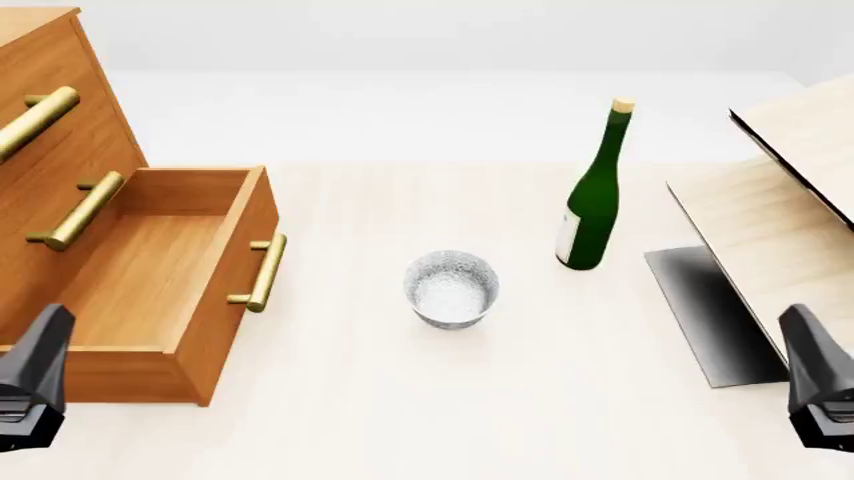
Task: Put the bowl in the bottom drawer of the cabinet.
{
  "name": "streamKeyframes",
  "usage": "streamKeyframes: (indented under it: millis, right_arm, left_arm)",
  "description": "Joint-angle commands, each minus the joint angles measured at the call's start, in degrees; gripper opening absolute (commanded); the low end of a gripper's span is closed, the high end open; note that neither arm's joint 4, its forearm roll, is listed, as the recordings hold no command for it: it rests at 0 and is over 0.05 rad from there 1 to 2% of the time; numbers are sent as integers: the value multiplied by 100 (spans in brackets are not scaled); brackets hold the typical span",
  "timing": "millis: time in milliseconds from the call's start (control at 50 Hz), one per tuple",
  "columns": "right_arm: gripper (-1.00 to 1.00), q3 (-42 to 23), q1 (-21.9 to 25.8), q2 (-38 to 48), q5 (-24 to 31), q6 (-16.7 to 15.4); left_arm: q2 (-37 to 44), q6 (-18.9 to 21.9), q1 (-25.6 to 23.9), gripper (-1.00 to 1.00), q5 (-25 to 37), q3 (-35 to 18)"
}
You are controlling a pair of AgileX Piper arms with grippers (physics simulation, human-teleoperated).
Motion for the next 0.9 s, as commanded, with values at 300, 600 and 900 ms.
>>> streamKeyframes:
  millis: [300,600,900]
  right_arm:
    - [100,-30,6,23,12,-29]
    - [100,-11,7,25,-6,-29]
    - [100,-7,7,28,-12,-29]
  left_arm:
    - [-16,150,-611,100,31,-179]
    - [-17,196,-1660,100,425,-584]
    - [-18,191,-2441,100,-86,-368]
